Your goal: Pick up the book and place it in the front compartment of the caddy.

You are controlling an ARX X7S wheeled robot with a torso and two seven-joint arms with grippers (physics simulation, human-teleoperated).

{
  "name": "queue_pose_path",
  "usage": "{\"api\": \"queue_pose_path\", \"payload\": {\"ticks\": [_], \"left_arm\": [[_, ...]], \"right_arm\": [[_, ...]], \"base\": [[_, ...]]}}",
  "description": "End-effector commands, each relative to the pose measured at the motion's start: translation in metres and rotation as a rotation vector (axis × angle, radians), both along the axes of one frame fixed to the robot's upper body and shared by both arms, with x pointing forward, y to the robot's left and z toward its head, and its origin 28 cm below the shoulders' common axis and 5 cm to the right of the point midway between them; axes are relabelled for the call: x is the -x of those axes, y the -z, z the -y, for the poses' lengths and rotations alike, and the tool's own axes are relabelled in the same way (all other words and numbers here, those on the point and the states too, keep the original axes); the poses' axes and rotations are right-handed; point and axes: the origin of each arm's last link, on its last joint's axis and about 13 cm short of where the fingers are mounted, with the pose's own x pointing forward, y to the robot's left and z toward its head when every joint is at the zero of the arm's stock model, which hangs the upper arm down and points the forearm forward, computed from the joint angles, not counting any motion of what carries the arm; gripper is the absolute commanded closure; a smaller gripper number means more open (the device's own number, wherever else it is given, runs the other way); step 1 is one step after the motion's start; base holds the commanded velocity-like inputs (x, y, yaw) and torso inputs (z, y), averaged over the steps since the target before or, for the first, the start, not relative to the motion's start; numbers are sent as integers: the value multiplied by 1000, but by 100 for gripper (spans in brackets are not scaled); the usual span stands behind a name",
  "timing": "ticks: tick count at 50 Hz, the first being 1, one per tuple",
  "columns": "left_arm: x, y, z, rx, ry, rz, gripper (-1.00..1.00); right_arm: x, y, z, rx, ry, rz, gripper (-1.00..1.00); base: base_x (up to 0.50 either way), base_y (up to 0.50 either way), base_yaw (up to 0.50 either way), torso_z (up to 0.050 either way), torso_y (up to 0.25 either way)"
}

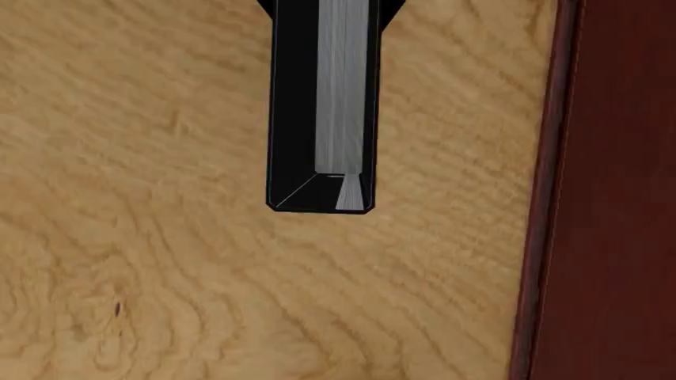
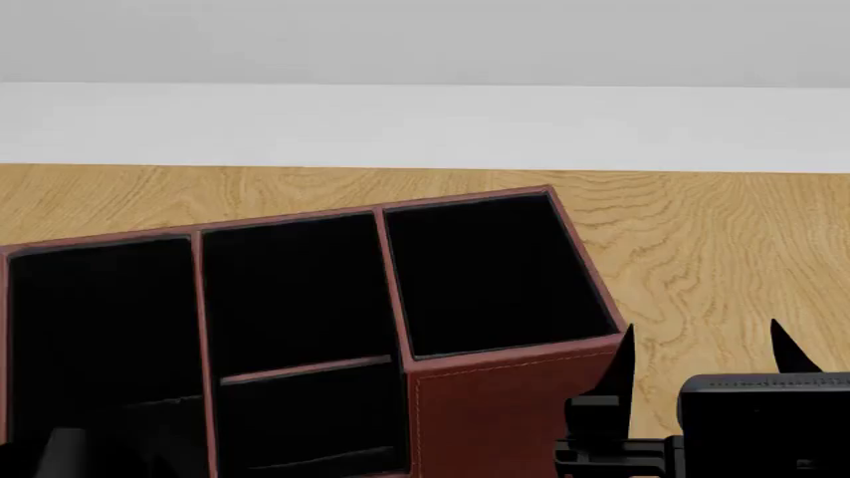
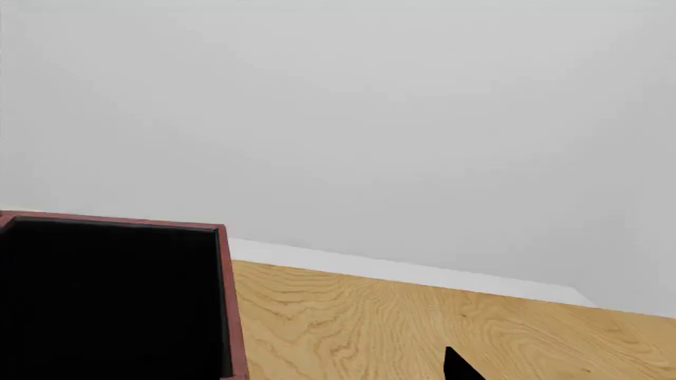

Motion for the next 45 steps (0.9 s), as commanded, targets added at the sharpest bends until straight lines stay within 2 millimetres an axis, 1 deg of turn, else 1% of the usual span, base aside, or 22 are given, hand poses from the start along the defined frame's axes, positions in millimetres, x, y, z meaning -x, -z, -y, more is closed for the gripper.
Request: {"api": "queue_pose_path", "payload": {"ticks": [1, 5, 7, 9, 15, 19, 23, 37, 45], "left_arm": [[20, -12, -9, -3, 91, 38, 100], [24, -17, -13, -5, 110, 73, 100], [27, -19, -15, -2, 110, 64, 100], [29, -20, -18, -15, 137, 103, 100], [36, -26, -24, -18, 153, 119, 100], [36, -29, -28, -6, 131, 177, 100], [38, -33, -33, -3, 122, 196, 100], [43, -52, -42, 21, 114, 253, 100], [51, -62, -44, 37, 120, 265, 100]], "right_arm": [[3, -3, -1, 3, -3, 8, -100], [4, -4, -2, 6, -4, 10, -100], [4, -5, -2, 7, -6, 11, -100], [4, -5, -2, 8, -5, 12, -100], [4, -4, -4, 6, -9, 11, -100], [3, -6, -5, 5, -13, 14, -100], [1, -7, -6, 5, -19, 20, -100], [1, -9, -6, 7, -24, 22, -100], [1, -9, -8, 9, -29, 21, -100]], "base": [[0, 0, 0, 0, 0], [0, 0, 0, 0, 0], [0, 0, 0, 0, 0], [0, 0, 0, 0, 0], [0, 0, 0, 0, 2], [0, 0, 0, 0, 0], [0, 0, 0, 0, 3], [0, 0, 0, 0, 1], [0, 0, 0, 0, 1]]}}
